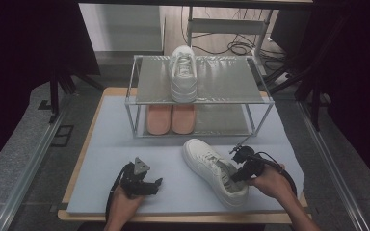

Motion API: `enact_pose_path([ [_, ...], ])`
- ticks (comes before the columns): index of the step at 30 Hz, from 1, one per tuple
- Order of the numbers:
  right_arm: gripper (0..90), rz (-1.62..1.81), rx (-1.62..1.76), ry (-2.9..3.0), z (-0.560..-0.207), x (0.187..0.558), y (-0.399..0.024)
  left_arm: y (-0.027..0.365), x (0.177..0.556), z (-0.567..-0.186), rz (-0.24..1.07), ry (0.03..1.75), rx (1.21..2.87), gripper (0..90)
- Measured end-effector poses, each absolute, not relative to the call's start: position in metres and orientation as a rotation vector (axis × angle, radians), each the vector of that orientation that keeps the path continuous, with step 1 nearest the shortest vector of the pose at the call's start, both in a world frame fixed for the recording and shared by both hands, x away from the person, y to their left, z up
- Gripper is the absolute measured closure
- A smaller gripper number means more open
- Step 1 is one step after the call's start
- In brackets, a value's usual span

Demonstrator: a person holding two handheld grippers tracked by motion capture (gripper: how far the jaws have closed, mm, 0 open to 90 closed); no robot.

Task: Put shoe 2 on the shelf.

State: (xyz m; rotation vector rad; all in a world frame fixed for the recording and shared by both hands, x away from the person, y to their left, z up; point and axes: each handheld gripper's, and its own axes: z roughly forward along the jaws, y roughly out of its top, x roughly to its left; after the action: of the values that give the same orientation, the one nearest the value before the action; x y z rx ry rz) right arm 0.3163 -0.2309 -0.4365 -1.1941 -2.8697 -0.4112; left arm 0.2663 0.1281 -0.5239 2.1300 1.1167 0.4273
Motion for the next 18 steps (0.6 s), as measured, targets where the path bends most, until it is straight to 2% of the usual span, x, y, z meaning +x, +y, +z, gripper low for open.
enact_pose_path([
  [4,76.4,-0.423,-1.23,-2.87,-0.435,0.318,-0.233,0.128,0.266,-0.524,0.427,1.117,2.13,15.4],
  [18,79.9,-0.592,-1.301,-2.614,-0.434,0.331,-0.259,0.128,0.266,-0.524,0.425,1.118,2.13,15.4],
])
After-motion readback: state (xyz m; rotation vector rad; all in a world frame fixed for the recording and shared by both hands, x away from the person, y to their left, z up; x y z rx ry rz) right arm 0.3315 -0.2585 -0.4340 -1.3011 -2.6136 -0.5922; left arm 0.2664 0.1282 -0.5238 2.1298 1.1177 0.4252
